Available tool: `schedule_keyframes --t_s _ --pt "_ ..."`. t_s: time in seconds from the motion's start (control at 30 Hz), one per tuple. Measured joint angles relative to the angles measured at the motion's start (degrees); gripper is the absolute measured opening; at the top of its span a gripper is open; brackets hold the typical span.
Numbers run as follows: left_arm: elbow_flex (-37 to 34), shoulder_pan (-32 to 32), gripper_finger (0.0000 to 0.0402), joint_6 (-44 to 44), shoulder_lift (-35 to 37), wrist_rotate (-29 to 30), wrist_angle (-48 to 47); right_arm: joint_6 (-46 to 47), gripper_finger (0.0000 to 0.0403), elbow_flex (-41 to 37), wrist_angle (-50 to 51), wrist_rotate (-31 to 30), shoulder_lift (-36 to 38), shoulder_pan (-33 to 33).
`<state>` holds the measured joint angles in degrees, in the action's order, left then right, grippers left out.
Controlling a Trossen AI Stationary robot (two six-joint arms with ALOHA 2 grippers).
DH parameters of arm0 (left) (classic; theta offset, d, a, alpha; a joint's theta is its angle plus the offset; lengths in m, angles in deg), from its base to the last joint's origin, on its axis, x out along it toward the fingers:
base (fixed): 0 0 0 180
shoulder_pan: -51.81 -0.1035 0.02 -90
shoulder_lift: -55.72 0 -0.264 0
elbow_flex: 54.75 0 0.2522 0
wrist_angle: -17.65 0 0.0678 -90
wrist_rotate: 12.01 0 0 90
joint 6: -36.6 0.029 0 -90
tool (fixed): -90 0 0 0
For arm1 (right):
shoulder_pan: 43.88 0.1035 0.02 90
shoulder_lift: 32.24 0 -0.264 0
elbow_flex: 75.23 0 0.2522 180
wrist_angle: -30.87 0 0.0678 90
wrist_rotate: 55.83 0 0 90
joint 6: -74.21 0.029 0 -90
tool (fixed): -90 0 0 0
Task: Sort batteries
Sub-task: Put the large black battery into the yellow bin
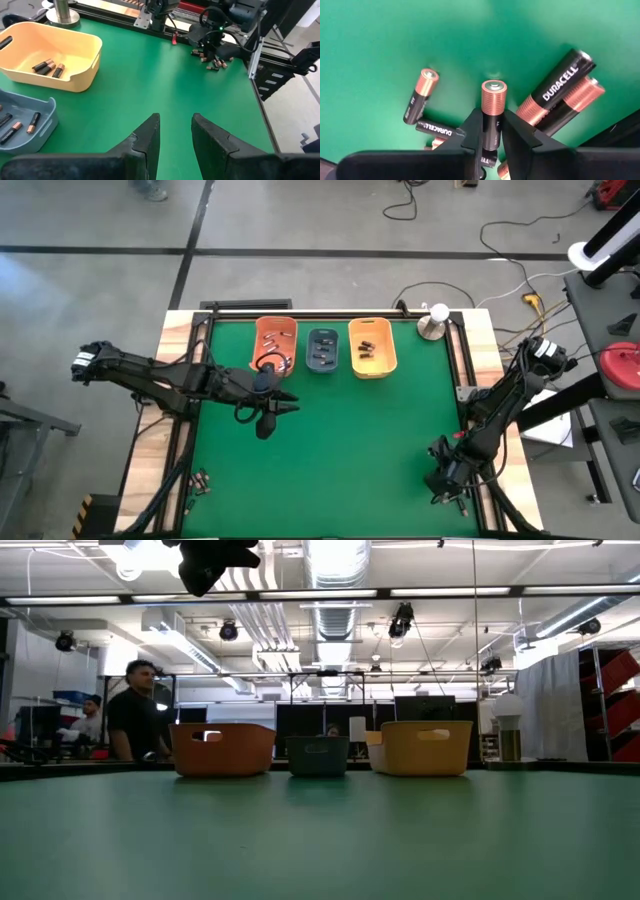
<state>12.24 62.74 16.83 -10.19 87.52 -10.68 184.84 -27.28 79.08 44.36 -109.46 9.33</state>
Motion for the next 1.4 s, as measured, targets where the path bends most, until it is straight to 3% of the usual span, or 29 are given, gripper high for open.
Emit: schedule_keyframes --t_s 0.3,0.53,0.77,1.1,1.4 --pt "0.0 -0.04 0.0091 1.08 0.0 0.5 0.78 -0.76 0.0048 4.6 7.49 -4.33 -0.26 -3.08" --pt "0.0 -0.03 0.0091 2.29 0.0 0.51 3.14 -8.1 0.0052 10.25 17.08 -8.84 -0.15 -10.8" --pt "0.0 -0.03 0.0091 2.31 0.0 0.51 3.1 -27.02 0.005 16.19 18.1 -13.2 -0.13 -23.44" --pt "0.0 -0.03 0.0091 2.31 0.0 0.51 3.05 -60.3 0.0049 32.46 20.77 -22.31 -0.18 -44.26" --pt "0.0 -0.01 0.0091 2.29 0.0 0.51 2.97 -80.96 0.0048 42.13 20.86 -23.88 -2.85 -62.45"
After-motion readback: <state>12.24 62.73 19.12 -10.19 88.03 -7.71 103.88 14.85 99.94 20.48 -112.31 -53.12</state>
